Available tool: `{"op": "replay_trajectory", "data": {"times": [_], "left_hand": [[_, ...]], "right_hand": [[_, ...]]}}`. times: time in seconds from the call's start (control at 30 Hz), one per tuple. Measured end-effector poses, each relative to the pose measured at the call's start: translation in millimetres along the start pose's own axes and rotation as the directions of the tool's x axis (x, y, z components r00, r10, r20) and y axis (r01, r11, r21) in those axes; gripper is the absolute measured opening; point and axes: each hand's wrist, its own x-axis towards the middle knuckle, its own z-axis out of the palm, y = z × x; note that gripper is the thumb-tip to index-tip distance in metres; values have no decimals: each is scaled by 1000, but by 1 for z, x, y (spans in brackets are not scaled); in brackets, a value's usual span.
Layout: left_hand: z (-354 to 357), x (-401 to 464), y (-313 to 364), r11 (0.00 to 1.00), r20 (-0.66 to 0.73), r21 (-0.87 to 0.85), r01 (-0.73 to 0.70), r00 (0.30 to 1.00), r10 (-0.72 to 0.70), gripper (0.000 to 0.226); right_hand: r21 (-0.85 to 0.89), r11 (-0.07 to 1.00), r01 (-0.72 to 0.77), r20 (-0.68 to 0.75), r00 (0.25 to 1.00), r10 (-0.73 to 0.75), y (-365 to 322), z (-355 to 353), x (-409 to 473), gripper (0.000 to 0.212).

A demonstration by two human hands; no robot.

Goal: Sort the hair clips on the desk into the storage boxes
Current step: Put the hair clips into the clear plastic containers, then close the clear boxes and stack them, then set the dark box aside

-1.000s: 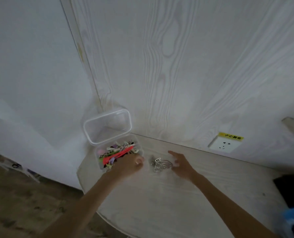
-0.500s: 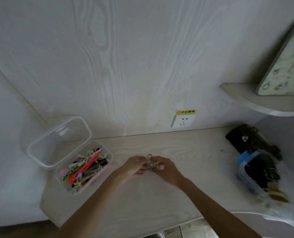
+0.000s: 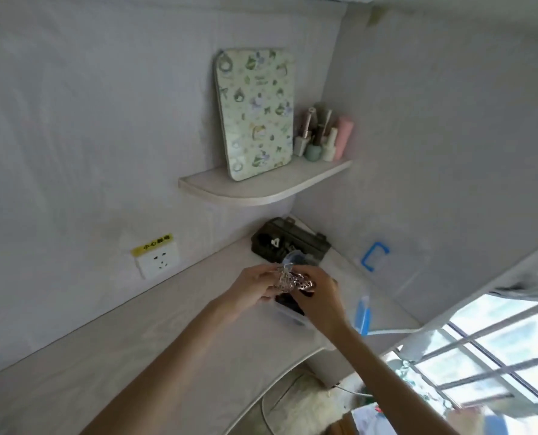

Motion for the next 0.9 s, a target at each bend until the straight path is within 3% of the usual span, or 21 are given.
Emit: {"op": "replay_trajectory", "data": {"times": [0.07,0.13,0.23,0.3,0.33,0.4,0.6,0.7,0.9], "left_hand": [[17,20,0,982,-105,181,-56,992,76,19],[21,37,-12,866,-252,498,-46,948,196,23],[23,59,-29,685,-280,727,47,931,233,38],[23,66,-36,652,-256,749,118,959,120,50],[26,70,-37,649,-252,747,144,965,75,53],[32,70,-39,628,-264,756,186,964,33,53],[-14,41,-48,598,-387,697,396,910,-150,53],[-53,14,-65,613,-416,671,418,896,-156,33],[-116,-48,-101,694,-580,520,497,802,-140,41]], "right_hand": [[-11,997,-74,112,991,75,20,-12,8,35],[-46,993,-110,237,964,117,42,-18,9,44],[-160,980,-120,59,990,131,86,-32,5,54],[-200,933,-300,7,952,307,108,-39,2,65],[-158,903,-399,58,910,412,116,-40,2,67],[-74,879,-471,181,860,477,122,-37,3,69],[-46,937,-346,318,884,342,97,-11,15,67],[-16,965,-262,415,876,245,72,16,26,66],[56,994,-93,598,800,41,11,77,45,60]]}}
